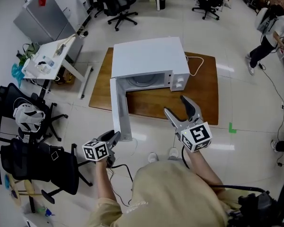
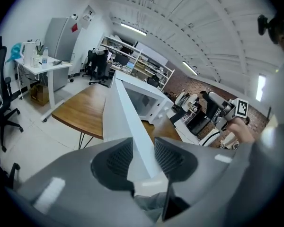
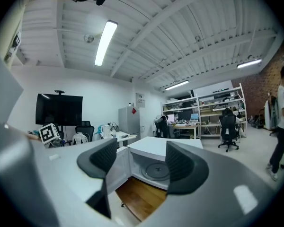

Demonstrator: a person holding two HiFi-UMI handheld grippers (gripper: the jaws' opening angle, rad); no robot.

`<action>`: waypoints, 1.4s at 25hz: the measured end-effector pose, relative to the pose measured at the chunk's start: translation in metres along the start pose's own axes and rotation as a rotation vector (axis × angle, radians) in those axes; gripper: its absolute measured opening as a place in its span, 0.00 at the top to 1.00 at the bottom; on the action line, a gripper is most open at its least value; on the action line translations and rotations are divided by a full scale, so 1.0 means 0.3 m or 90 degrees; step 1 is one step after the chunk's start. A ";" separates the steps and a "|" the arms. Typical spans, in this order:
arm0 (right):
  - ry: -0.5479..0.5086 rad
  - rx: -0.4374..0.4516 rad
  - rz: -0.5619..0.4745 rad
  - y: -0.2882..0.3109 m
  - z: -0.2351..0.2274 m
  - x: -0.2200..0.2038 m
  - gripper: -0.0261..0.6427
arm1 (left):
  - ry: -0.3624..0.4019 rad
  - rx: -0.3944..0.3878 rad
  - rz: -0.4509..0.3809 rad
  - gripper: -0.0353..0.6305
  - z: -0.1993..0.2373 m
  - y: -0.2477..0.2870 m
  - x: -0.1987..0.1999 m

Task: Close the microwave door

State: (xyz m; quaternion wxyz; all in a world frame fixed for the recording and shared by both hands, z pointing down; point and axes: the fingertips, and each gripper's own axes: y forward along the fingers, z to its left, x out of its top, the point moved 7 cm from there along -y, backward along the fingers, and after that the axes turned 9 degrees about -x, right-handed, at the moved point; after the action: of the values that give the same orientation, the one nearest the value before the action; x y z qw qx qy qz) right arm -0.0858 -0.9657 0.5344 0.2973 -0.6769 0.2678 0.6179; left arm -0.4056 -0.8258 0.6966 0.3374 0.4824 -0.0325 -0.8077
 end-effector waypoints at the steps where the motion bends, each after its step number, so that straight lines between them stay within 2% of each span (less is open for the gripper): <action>1: 0.001 -0.004 0.000 -0.002 -0.008 -0.002 0.50 | 0.001 0.000 0.002 0.73 -0.011 0.017 0.000; 6: 0.001 -0.026 0.001 -0.005 -0.037 0.001 0.50 | -0.046 -0.013 0.028 0.70 -0.063 0.129 0.007; 9: 0.005 -0.030 0.000 -0.003 -0.040 0.007 0.50 | -0.050 -0.012 0.043 0.68 -0.106 0.212 0.028; 13: 0.015 -0.044 0.001 -0.034 -0.061 -0.006 0.50 | -0.064 0.003 0.023 0.69 -0.166 0.317 0.025; 17: 0.019 -0.073 0.003 -0.061 -0.088 -0.024 0.50 | -0.048 0.007 0.023 0.70 -0.194 0.413 0.041; 25: 0.017 -0.136 0.017 -0.088 -0.110 -0.007 0.50 | 0.037 0.032 0.046 0.76 -0.214 0.558 0.168; 26: 0.018 -0.144 0.019 -0.096 -0.121 -0.002 0.50 | 0.053 0.045 0.052 0.80 -0.214 0.582 0.185; 27: 0.019 -0.151 0.020 -0.104 -0.130 0.004 0.50 | 0.076 0.066 0.058 0.94 -0.209 0.606 0.201; 29: 0.022 -0.163 0.020 -0.114 -0.140 0.014 0.50 | 0.131 0.098 0.060 0.94 -0.191 0.655 0.231; 32: 0.022 -0.180 0.020 -0.129 -0.147 0.014 0.50 | 0.201 0.111 0.052 0.94 -0.161 0.738 0.276; 35: 0.022 -0.193 0.025 -0.146 -0.164 0.012 0.50 | 0.248 0.121 0.041 0.94 -0.146 0.828 0.345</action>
State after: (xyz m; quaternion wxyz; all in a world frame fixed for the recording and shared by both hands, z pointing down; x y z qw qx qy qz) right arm -0.0201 -0.9720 0.5370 0.1748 -0.7192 0.1894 0.6452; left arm -0.2747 -1.0646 0.6888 0.3161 0.6577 -0.0584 -0.6813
